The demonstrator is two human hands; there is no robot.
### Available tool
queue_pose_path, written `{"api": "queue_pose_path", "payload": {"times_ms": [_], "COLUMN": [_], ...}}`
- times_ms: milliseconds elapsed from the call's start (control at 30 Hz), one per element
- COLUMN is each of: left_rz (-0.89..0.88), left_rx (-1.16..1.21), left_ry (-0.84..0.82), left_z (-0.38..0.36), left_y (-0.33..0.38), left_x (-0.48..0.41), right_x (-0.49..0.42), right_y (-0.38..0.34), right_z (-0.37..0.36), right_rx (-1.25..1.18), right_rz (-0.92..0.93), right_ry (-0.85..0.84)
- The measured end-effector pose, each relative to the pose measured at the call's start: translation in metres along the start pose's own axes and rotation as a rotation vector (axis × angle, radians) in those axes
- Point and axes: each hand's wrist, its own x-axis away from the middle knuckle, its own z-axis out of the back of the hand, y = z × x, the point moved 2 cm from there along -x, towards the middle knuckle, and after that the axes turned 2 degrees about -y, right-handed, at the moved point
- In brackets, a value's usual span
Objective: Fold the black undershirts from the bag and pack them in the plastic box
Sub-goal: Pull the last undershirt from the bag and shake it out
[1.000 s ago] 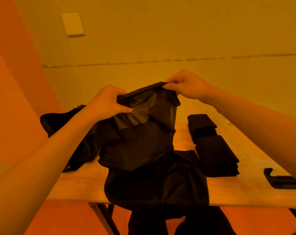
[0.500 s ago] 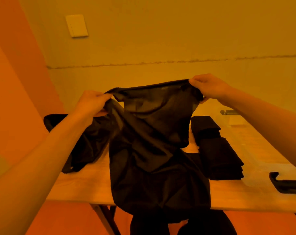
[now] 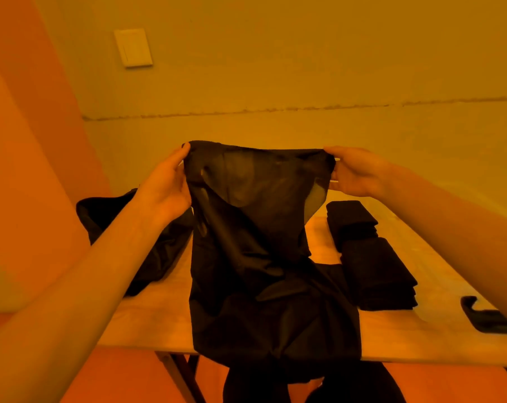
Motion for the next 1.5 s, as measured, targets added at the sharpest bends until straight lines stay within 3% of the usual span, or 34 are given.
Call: {"api": "queue_pose_path", "payload": {"times_ms": [133, 300, 467, 567, 633, 767, 900, 1300, 1400, 1500], "left_rz": [-0.087, -0.057, 0.016, 0.181, 0.191, 0.016, -0.193, -0.68, -0.777, -0.899], "left_rx": [0.086, 0.157, 0.031, -0.111, -0.201, -0.214, -0.181, -0.222, -0.425, -0.74], "left_ry": [0.064, 0.132, 0.2, 0.256, 0.278, 0.242, 0.161, 0.18, 0.164, 0.324], "left_z": [0.0, 0.002, 0.014, 0.027, 0.039, 0.046, 0.034, -0.054, -0.075, -0.086], "left_y": [0.003, -0.007, -0.011, -0.016, -0.015, -0.004, 0.011, 0.16, 0.189, 0.206], "left_x": [-0.002, -0.004, -0.008, -0.007, -0.008, -0.015, -0.009, 0.018, 0.032, 0.047], "right_x": [-0.001, 0.002, 0.011, 0.016, 0.009, -0.002, -0.004, 0.057, 0.083, 0.102], "right_y": [-0.003, 0.024, 0.034, 0.024, 0.017, 0.01, -0.004, -0.16, -0.201, -0.226], "right_z": [-0.001, 0.008, 0.002, 0.005, 0.009, 0.017, 0.021, -0.027, -0.038, -0.049], "right_rx": [-0.202, 0.164, 0.114, 0.011, -0.074, -0.213, -0.301, 0.132, 0.234, 0.333], "right_rz": [-0.09, -0.41, -0.48, -0.357, -0.262, -0.155, 0.024, 0.68, 0.791, 0.839], "right_ry": [0.016, 0.07, -0.038, -0.083, -0.075, -0.014, -0.093, 0.128, 0.209, 0.281]}}
